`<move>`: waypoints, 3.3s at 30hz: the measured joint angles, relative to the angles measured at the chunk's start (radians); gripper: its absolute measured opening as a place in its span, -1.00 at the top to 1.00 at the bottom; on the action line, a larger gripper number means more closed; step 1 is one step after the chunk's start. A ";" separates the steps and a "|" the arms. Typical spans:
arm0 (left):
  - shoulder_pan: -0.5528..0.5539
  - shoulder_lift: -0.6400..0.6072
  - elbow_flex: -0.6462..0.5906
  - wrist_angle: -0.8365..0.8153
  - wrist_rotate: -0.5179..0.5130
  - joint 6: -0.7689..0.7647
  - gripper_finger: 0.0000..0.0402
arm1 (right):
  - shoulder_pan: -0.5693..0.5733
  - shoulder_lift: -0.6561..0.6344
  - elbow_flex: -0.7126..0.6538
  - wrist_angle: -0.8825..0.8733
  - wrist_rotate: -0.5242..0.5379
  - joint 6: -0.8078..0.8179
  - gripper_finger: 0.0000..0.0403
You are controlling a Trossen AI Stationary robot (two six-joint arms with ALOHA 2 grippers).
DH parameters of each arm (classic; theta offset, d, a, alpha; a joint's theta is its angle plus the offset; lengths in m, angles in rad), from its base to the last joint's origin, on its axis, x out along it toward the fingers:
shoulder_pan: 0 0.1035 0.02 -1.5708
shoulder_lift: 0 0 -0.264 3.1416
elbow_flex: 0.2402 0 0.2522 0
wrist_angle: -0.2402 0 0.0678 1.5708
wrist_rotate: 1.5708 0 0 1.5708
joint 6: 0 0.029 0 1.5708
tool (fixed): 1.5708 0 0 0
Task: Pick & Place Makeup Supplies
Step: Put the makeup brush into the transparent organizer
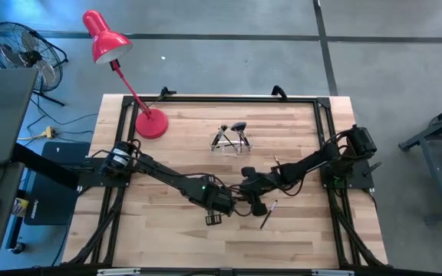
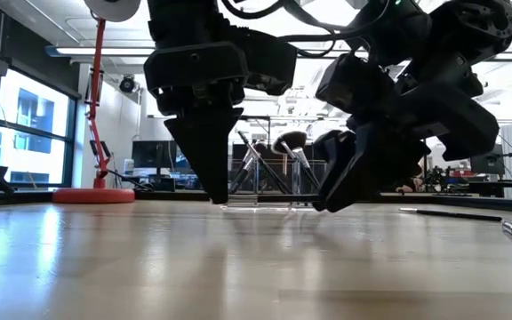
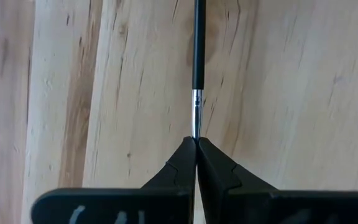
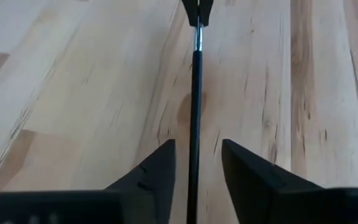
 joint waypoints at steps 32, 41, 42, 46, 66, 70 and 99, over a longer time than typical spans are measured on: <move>0.000 -0.001 0.001 -0.001 -0.052 0.004 0.58 | 0.000 0.000 0.000 -0.033 0.003 -0.006 0.95; 0.004 -0.001 0.140 -0.355 -0.121 -0.002 0.42 | 0.000 0.000 0.000 -0.053 0.006 0.032 0.89; 0.005 -0.002 0.164 -0.394 -0.146 -0.009 0.43 | 0.000 0.000 0.000 -0.053 0.013 0.042 0.90; 0.007 -0.063 0.181 -0.487 -0.226 -0.041 0.47 | 0.000 0.000 0.000 -0.058 0.037 0.065 0.96; 0.048 -0.834 -0.829 0.536 -0.199 -0.154 0.62 | -0.054 -0.026 0.000 0.011 0.143 0.347 0.95; 0.093 -0.906 -0.882 0.616 -0.221 -0.132 0.62 | -0.081 -0.090 0.000 0.074 0.201 0.376 0.96; 0.438 -0.797 -0.849 1.428 0.309 0.376 0.62 | -0.096 -0.418 0.001 0.281 0.400 0.152 0.93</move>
